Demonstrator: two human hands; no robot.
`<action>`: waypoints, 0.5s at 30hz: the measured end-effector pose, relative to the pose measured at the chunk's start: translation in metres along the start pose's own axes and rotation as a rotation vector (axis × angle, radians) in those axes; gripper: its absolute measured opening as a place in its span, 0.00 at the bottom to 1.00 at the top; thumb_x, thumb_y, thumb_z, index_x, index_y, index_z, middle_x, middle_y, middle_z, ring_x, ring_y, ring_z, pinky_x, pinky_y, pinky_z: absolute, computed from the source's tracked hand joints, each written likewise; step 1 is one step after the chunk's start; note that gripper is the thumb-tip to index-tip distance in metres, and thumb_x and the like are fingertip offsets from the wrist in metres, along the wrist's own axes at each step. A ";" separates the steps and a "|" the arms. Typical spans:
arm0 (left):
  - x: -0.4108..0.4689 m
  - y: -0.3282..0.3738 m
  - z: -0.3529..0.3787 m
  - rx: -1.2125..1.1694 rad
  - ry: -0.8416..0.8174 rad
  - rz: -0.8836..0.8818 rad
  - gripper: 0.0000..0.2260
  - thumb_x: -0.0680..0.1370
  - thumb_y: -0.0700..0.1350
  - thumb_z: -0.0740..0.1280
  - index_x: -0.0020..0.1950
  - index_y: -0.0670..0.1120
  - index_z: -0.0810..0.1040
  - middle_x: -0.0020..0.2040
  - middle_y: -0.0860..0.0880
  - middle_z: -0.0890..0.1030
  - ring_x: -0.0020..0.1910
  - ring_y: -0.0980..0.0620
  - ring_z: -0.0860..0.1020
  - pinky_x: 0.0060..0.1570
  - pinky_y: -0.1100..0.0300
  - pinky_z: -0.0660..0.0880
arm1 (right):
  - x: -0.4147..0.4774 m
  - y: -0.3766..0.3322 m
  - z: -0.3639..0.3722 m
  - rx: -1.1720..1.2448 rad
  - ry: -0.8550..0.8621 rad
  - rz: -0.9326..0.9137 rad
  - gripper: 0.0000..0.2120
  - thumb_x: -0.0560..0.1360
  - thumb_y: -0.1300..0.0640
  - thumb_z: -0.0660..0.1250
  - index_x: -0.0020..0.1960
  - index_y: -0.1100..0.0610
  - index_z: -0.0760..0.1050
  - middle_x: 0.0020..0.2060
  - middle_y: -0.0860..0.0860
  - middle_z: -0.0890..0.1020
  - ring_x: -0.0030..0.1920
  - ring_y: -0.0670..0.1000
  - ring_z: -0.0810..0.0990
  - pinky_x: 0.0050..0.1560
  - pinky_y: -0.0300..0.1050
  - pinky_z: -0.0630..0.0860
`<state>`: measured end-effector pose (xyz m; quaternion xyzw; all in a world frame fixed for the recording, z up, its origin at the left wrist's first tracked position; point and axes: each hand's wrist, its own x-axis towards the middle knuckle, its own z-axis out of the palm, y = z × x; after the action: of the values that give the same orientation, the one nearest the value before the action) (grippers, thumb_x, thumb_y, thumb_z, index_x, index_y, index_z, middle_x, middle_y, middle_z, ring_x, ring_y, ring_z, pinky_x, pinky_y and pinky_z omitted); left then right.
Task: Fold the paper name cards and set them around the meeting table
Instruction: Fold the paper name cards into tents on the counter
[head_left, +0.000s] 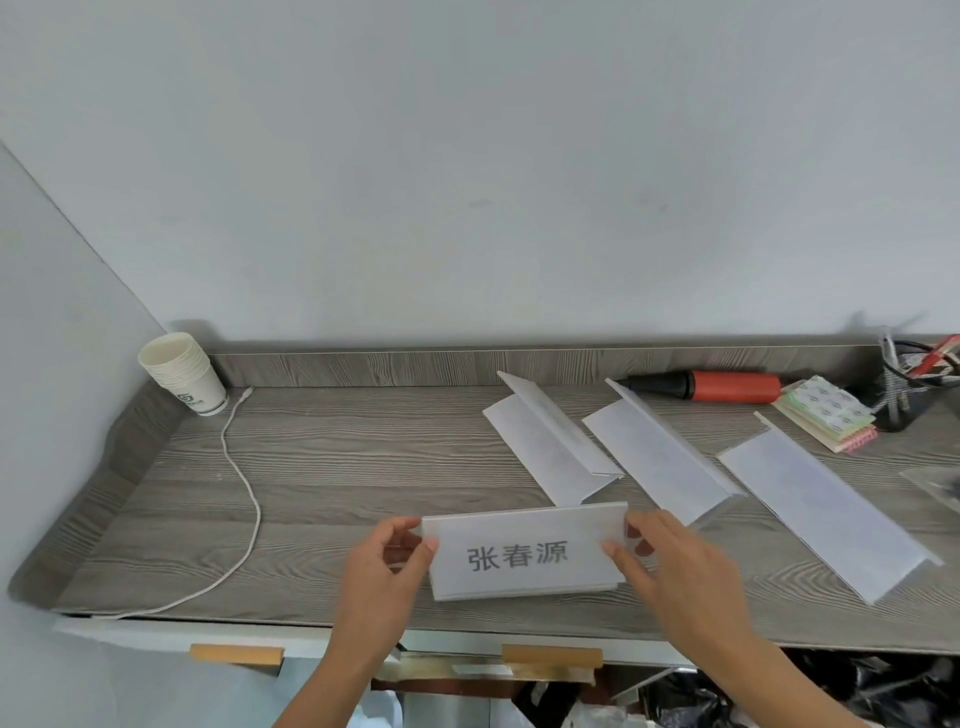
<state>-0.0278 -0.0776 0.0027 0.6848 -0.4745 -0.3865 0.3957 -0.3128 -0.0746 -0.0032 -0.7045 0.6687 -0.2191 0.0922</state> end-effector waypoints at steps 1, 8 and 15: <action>0.001 -0.001 0.001 -0.005 -0.016 -0.005 0.06 0.76 0.42 0.70 0.52 0.48 0.80 0.43 0.48 0.84 0.44 0.51 0.82 0.43 0.59 0.79 | 0.003 0.005 -0.003 0.042 -0.020 0.000 0.07 0.72 0.46 0.71 0.46 0.49 0.80 0.35 0.39 0.79 0.31 0.39 0.77 0.28 0.36 0.72; -0.001 -0.001 0.003 -0.026 0.004 -0.001 0.06 0.77 0.41 0.67 0.44 0.51 0.81 0.41 0.50 0.86 0.41 0.54 0.84 0.41 0.59 0.82 | 0.067 0.018 -0.017 0.783 -0.154 0.638 0.14 0.77 0.50 0.65 0.43 0.60 0.82 0.39 0.56 0.86 0.36 0.52 0.82 0.36 0.46 0.73; 0.000 -0.007 0.003 -0.016 0.026 0.001 0.07 0.78 0.42 0.66 0.45 0.45 0.83 0.39 0.50 0.86 0.40 0.54 0.84 0.40 0.55 0.83 | 0.111 0.019 0.035 1.119 -0.418 1.047 0.15 0.75 0.52 0.69 0.53 0.63 0.77 0.29 0.53 0.86 0.24 0.47 0.78 0.31 0.38 0.65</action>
<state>-0.0282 -0.0762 -0.0052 0.6865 -0.4665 -0.3809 0.4074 -0.3140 -0.1910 -0.0219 -0.1741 0.6725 -0.3138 0.6473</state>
